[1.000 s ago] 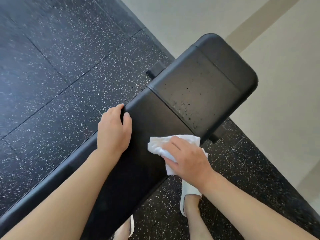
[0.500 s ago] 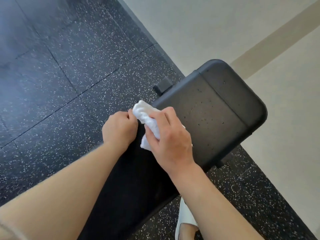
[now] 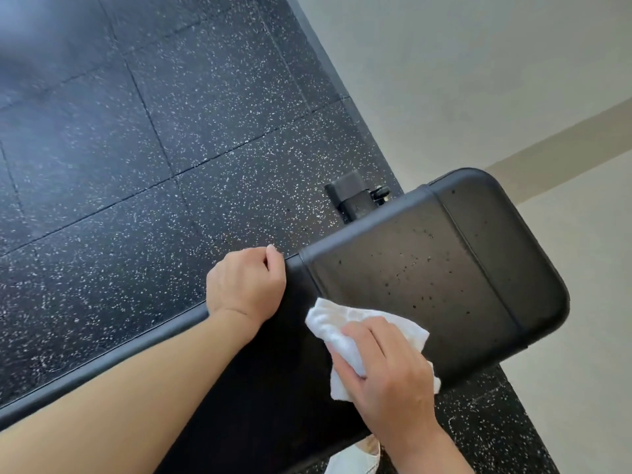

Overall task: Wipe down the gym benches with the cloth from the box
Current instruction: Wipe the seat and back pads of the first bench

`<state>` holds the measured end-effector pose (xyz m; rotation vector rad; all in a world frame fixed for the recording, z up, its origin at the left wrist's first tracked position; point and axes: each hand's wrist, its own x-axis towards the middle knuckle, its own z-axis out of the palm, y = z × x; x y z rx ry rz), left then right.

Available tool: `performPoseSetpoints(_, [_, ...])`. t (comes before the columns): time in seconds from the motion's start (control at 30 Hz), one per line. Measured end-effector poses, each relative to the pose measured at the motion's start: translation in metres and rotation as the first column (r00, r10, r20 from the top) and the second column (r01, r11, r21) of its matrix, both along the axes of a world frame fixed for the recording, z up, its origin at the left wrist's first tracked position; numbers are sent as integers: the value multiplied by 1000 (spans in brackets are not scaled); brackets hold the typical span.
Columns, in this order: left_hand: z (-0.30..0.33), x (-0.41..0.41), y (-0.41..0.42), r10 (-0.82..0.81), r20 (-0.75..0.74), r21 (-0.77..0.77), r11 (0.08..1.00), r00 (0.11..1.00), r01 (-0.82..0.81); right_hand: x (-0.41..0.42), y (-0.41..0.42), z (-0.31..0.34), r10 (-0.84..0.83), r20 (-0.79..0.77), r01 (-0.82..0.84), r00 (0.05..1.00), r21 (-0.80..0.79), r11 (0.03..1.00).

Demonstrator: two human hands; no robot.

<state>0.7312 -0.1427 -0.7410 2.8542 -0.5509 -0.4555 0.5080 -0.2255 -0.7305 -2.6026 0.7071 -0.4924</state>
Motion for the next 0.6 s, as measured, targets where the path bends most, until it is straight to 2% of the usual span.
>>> performPoseSetpoints(0.1, [0, -1, -1, -5, 1, 16, 1000, 1000, 5, 44, -8, -4, -48, 12, 49, 999, -59, 997])
performPoseSetpoints(0.2, [1, 2, -2, -5, -38, 75, 997, 999, 7, 114, -21, -1, -84, 21, 84, 996, -23, 996])
performPoseSetpoints(0.37, [4, 3, -4, 0, -50, 82, 997, 999, 4, 190, -40, 8, -29, -149, 35, 988, 38, 999])
performPoseSetpoints(0.43, [4, 2, -3, 3, -53, 69, 998, 999, 1, 189, -42, 8, 7, -180, 2, 984, 45, 999])
performPoseSetpoints(0.6, [6, 0, -4, 11, -27, 42, 999, 1000, -10, 108, -28, 15, 12, 0, -12, 1000, 33, 999])
